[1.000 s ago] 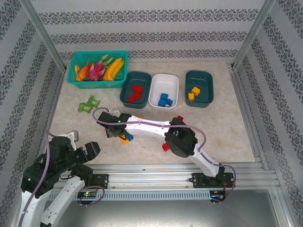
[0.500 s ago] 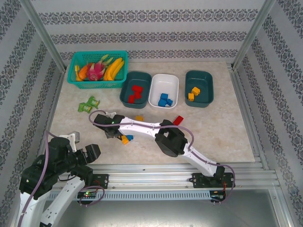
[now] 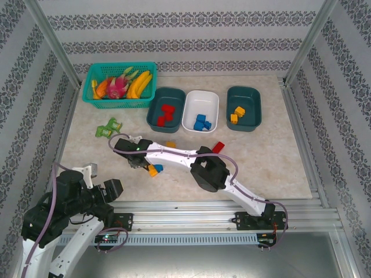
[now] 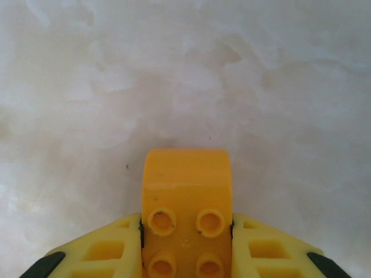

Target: Sort the legos into containers by color

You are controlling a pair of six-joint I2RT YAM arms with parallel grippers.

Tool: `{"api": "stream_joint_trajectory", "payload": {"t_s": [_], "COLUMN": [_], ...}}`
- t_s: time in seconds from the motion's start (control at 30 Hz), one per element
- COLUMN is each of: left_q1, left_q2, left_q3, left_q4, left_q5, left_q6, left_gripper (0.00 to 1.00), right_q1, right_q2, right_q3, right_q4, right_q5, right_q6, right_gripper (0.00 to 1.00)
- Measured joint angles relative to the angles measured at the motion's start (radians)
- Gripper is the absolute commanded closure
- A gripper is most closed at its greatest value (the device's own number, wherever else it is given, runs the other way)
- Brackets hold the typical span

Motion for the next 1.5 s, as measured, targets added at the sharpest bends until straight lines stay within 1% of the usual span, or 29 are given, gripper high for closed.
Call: {"api": "stream_joint_trajectory", "payload": {"t_s": [0.07, 0.13, 0.27, 0.37, 0.5, 0.57, 0.7, 0.8, 0.93, 1.07, 1.2, 1.33, 1.5], "left_q1": [0.000, 0.000, 0.000, -0.001, -0.030, -0.070, -0.183, -0.253, -0.314, -0.335, -0.340, -0.340, -0.341], "left_q2": [0.016, 0.068, 0.244, 0.390, 0.581, 0.682, 0.906, 1.071, 1.287, 1.464, 1.626, 1.763, 1.856], "left_q3": [0.000, 0.000, 0.015, 0.046, 0.114, 0.162, 0.292, 0.387, 0.543, 0.694, 0.860, 1.028, 1.144], "left_q4": [0.022, 0.069, 0.214, 0.332, 0.498, 0.566, 0.682, 0.769, 0.830, 0.870, 0.874, 0.867, 0.860], "left_q5": [0.029, 0.062, 0.106, 0.127, 0.132, 0.120, 0.087, 0.073, 0.067, 0.076, 0.093, 0.105, 0.115], "left_q6": [-0.002, -0.007, -0.023, -0.034, -0.058, -0.062, -0.067, -0.081, -0.088, -0.095, -0.095, -0.090, -0.083], "left_gripper": [0.12, 0.12, 0.12, 0.13, 0.12, 0.12, 0.12, 0.12, 0.12, 0.13, 0.13, 0.13, 0.13], "right_q1": [-0.009, -0.024, -0.082, -0.159, -0.302, -0.378, -0.571, -0.710, -0.884, -0.999, -1.066, -1.098, -1.115], "right_q2": [-0.026, -0.087, -0.298, -0.474, -0.652, -0.708, -0.774, -0.785, -0.785, -0.766, -0.674, -0.544, -0.435], "right_q3": [0.000, -0.019, -0.128, -0.216, -0.352, -0.422, -0.556, -0.611, -0.659, -0.670, -0.645, -0.597, -0.550], "right_q4": [-0.004, -0.003, 0.009, 0.019, 0.032, 0.028, 0.011, -0.014, -0.030, -0.033, -0.028, -0.023, -0.019], "right_q5": [0.006, 0.014, 0.024, 0.024, -0.002, -0.021, -0.081, -0.120, -0.151, -0.170, -0.182, -0.187, -0.190], "right_q6": [-0.008, -0.019, -0.031, -0.050, -0.076, -0.092, -0.137, -0.171, -0.206, -0.230, -0.250, -0.261, -0.275], "right_gripper": [0.76, 0.76, 0.76, 0.76, 0.77, 0.77, 0.77, 0.77, 0.77, 0.77, 0.77, 0.77, 0.77]}}
